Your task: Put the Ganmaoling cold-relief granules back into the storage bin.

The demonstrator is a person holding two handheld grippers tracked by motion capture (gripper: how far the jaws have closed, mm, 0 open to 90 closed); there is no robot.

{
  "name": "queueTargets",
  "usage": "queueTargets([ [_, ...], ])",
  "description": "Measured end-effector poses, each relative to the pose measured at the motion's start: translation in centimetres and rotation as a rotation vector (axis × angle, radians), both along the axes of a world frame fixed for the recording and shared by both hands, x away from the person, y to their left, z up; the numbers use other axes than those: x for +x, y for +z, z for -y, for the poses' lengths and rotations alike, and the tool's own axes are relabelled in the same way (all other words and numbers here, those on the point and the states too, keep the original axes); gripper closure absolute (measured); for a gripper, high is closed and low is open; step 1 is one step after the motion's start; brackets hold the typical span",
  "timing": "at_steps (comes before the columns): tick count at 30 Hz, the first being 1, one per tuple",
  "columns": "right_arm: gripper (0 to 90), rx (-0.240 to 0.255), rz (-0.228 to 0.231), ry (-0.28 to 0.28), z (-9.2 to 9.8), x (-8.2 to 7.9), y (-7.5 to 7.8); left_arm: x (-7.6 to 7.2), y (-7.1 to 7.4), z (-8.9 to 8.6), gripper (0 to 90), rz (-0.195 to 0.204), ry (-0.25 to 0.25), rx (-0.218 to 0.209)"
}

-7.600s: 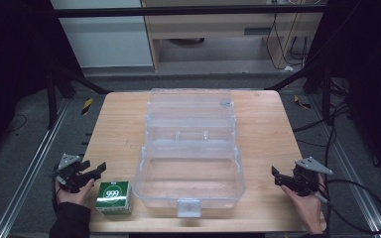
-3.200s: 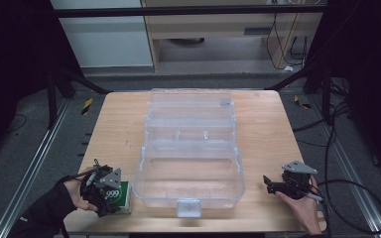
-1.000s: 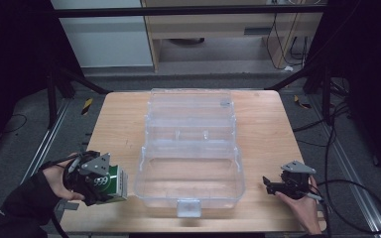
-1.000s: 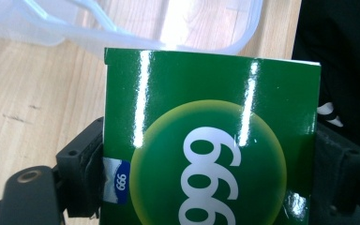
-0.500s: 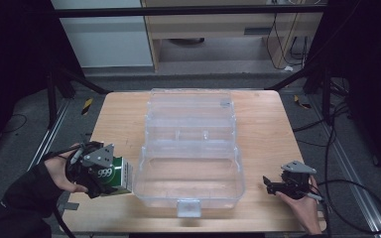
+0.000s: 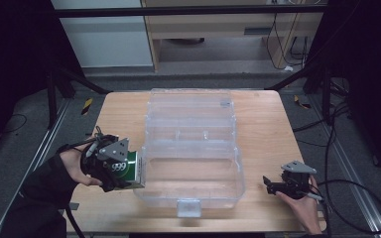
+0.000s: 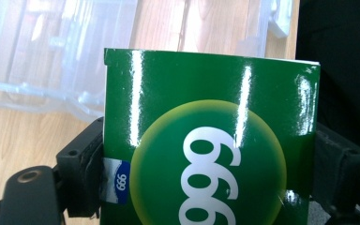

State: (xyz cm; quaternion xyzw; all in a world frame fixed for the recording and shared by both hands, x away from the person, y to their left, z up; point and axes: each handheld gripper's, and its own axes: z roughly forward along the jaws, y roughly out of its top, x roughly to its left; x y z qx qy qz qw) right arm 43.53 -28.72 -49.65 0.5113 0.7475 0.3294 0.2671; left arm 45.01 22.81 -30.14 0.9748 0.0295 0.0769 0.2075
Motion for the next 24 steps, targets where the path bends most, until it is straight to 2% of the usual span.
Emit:
queueTargets([
  [6,3.4,0.001,-0.001,0.0,0.0,0.0,0.0,0.3,0.4,1.5,14.8,0.002,-0.023,-0.006],
  [10,3.4,0.0,0.001,0.0,0.0,0.0,0.0,0.6,0.5,2.6,14.8,0.005,-0.043,0.007],
  [13,3.4,0.001,0.0,0.001,0.0,0.0,0.0,0.7,0.3,3.3,14.8,0.0,-0.048,-0.001],
  [14,3.4,0.001,0.001,0.001,0.0,0.0,0.0,0.8,0.3,3.5,14.8,0.002,-0.058,0.014],
  [24,3.4,0.002,-0.001,0.002,0.0,0.0,0.0,1.3,-0.5,5.4,14.8,0.001,-0.08,0.027],
])
